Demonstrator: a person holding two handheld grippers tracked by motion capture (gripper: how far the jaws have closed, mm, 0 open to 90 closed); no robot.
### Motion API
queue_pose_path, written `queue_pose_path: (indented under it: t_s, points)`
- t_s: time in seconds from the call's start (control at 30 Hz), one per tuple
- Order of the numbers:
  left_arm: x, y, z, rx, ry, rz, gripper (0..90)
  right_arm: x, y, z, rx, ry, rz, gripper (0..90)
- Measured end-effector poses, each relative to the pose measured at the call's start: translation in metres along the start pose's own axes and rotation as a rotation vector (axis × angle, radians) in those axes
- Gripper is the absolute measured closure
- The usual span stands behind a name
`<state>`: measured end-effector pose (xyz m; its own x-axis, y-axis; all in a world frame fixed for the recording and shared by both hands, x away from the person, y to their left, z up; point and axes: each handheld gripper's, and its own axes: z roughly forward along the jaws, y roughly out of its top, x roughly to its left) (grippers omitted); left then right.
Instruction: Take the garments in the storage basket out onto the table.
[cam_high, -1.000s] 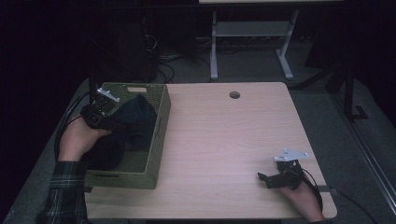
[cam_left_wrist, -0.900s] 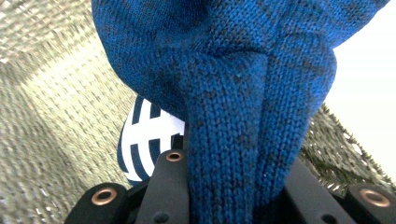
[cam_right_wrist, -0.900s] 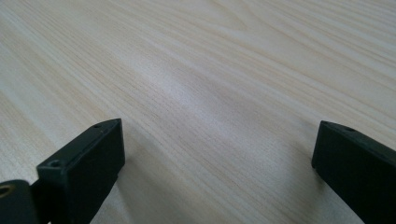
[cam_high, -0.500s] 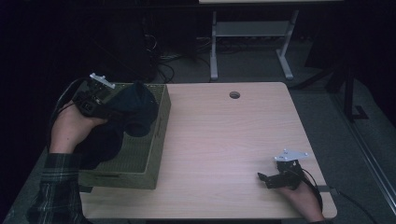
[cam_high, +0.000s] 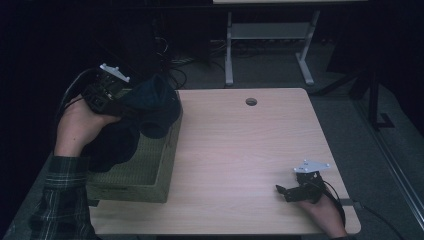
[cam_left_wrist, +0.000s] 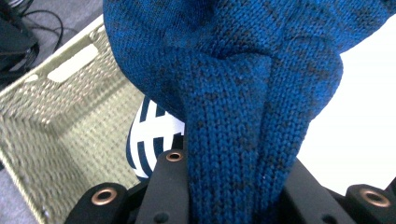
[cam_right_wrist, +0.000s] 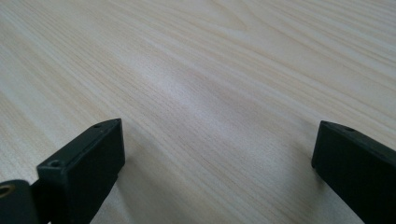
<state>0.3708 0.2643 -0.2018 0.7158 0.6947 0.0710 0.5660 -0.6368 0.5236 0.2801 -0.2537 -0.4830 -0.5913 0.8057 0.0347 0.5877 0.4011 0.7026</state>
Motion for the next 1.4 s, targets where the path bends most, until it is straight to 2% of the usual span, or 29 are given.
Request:
queue_pose_path:
  t_s: [0.13, 0.23, 0.43, 1.1, 1.4]
  points:
    - [-0.007, 0.011, -0.002, -0.012, -0.017, 0.011, 78.0, 0.000, 0.000, 0.000, 0.000, 0.000, 0.000, 2.2]
    - [-0.013, 0.021, -0.003, -0.013, -0.018, 0.038, 78.0, 0.000, 0.000, 0.000, -0.001, 0.000, 0.000, 2.2]
    - [-0.025, 0.037, 0.000, -0.026, -0.040, 0.065, 78.1, 0.000, 0.000, 0.000, -0.001, 0.000, 0.000, 2.2]
    - [-0.069, 0.085, 0.031, -0.057, -0.134, 0.166, 78.1, 0.000, 0.000, 0.000, 0.000, 0.000, 0.001, 2.2]
    - [-0.091, 0.099, 0.053, -0.051, -0.178, 0.195, 78.4, 0.000, 0.000, 0.000, 0.001, 0.000, 0.002, 2.2]
